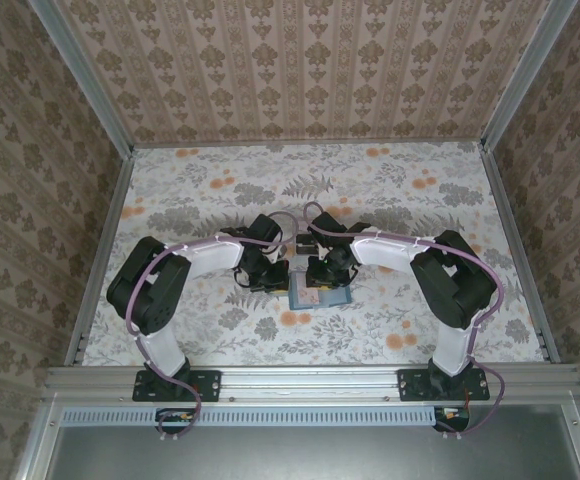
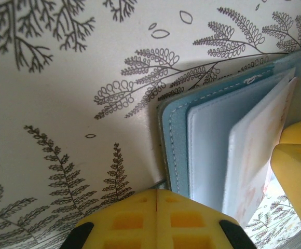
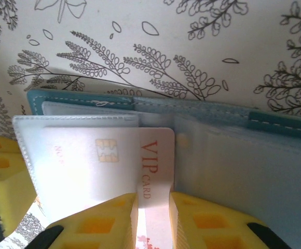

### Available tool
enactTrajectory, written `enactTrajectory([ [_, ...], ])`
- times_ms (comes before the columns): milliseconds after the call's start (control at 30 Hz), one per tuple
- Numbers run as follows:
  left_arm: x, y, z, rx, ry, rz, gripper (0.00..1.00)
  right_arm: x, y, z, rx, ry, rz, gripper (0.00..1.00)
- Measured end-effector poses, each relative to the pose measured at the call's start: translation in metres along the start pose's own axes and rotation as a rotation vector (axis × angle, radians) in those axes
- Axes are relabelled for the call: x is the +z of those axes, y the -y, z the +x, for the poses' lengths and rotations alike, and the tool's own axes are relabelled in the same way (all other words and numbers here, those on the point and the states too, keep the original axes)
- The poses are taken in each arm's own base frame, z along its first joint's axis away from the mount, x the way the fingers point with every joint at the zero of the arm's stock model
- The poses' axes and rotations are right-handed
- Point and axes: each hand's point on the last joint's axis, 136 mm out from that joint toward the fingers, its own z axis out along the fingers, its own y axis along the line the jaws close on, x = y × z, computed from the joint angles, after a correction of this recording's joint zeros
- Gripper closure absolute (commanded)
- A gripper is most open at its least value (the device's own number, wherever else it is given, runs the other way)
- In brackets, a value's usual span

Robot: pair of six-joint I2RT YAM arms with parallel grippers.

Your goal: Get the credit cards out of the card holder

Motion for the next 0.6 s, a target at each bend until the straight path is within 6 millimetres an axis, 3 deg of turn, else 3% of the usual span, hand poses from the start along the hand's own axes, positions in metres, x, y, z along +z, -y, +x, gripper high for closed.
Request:
enactTrajectory([
  [333,-0.005,-0.003,-0.001,-0.005,-0.007,-0.024,1.00,-0.007,-0.001,0.000,-0.005,0.011,0.000,0.73],
  [600,-0.013,0.023,-0.011,0.044,0.020,0.007,1.00,-0.007,-0.003,-0.001,-0.006,0.011,-0.009,0.73],
])
